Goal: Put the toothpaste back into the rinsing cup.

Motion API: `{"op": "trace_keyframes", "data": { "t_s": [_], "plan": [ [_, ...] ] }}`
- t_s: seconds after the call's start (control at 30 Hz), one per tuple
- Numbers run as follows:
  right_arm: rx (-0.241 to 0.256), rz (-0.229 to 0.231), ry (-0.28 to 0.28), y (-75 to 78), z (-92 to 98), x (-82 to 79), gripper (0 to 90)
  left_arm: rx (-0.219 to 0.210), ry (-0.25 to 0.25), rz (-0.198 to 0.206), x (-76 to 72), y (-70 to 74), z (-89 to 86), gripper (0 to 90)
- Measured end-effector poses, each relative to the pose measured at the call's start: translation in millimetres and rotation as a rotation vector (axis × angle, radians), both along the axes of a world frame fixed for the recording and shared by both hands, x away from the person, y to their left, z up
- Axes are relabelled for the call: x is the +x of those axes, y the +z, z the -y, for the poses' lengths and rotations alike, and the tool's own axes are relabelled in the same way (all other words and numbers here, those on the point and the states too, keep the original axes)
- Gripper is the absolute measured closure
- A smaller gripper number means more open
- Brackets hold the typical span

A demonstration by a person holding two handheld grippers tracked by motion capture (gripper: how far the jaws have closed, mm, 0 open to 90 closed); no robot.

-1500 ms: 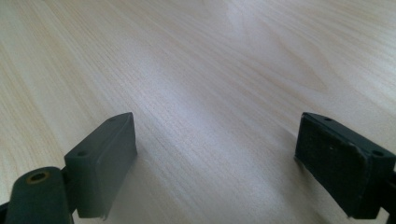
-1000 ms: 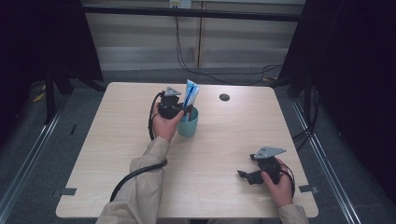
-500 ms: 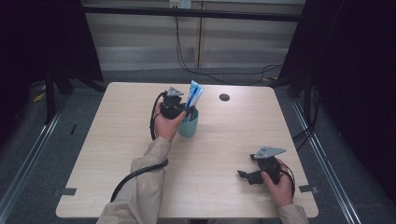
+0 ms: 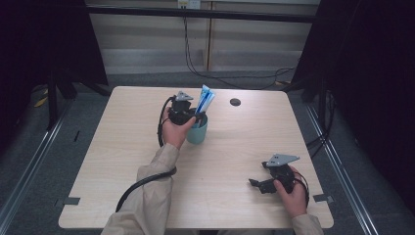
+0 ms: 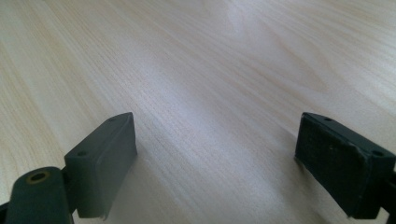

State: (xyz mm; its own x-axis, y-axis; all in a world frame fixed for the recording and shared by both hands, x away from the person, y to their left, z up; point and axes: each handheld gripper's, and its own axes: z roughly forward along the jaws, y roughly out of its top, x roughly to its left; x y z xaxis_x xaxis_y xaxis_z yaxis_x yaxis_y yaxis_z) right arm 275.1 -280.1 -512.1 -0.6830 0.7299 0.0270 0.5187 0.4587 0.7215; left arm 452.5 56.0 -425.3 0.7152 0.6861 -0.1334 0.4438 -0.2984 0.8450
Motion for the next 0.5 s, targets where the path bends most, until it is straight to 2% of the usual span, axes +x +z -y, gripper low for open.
{"op": "trace_keyframes", "data": {
  "t_s": [0.17, 0.5],
  "plan": [
    [0.001, -0.002, -0.002, 0.1, -0.1, -0.1, 11.9, -0.009, 0.000, 0.001, -0.1, 2.0, 0.0, 61.9],
    [0.000, 0.000, -0.001, -0.1, -0.1, 0.0, 11.9, 0.003, -0.016, -0.008, -0.1, 6.0, -0.5, 58.0]
  ]
}}
